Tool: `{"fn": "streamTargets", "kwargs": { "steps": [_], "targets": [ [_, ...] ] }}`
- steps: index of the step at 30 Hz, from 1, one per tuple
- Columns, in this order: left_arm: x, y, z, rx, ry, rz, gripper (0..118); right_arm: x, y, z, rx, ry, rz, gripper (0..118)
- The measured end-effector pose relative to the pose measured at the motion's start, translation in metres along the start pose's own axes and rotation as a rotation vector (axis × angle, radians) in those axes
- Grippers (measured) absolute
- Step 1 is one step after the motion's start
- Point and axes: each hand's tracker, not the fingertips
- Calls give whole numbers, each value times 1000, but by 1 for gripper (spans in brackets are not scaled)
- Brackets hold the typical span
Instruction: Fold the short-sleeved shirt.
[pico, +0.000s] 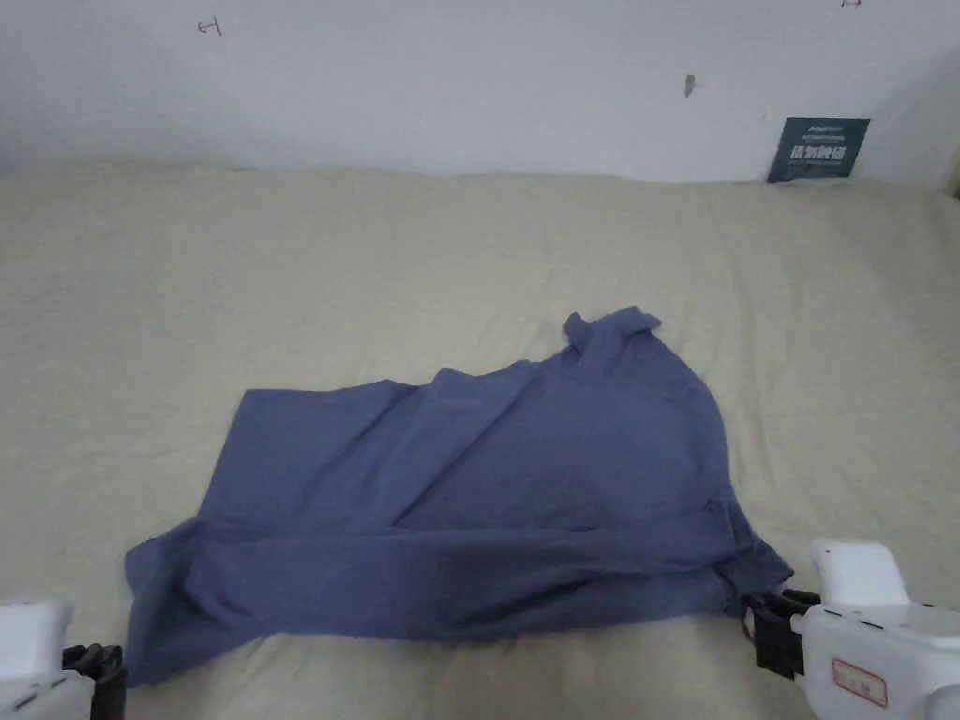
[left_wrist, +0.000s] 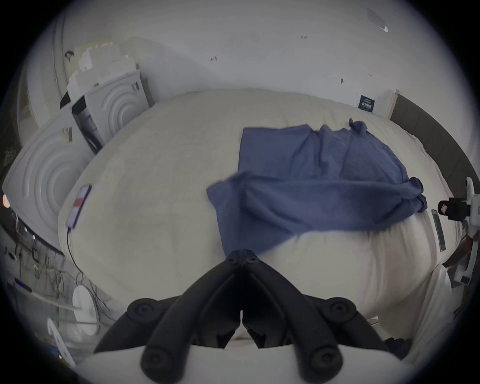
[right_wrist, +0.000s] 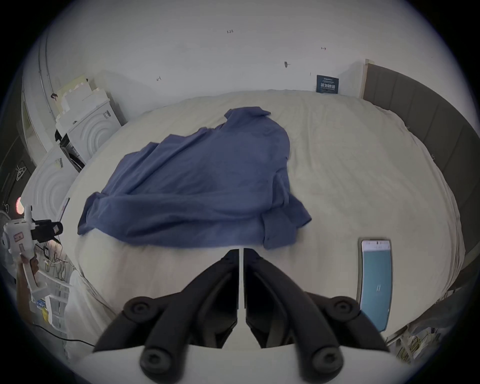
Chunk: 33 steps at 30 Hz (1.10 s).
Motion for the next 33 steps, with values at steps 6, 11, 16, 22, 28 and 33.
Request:
{"fn": "streamTargets", "kwargs": {
  "steps": [6, 11, 16, 22, 28, 33],
  "targets": [
    [-12, -26, -9, -41, -7, 68, 0, 1, -17, -4, -43, 39, -15, 3],
    [-14, -20, -16, -32, -19, 69, 0, -5, -14, -7, -58, 47, 11, 3],
    [-10, -3, -35, -17, 54, 37, 95, -8, -10, -14, -57, 38, 18, 3],
    [-11, 13, -65, -50, 44, 111, 102, -20, -9, -18, -67, 29, 41, 3],
    [-11, 0, -97, -119, -19, 125, 58, -25, -6, -18, -72, 19, 36, 3],
    [3, 2, -91, -91, -10, 86, 8, -19, -7, -21, -79, 4, 27, 3]
  ]
}}
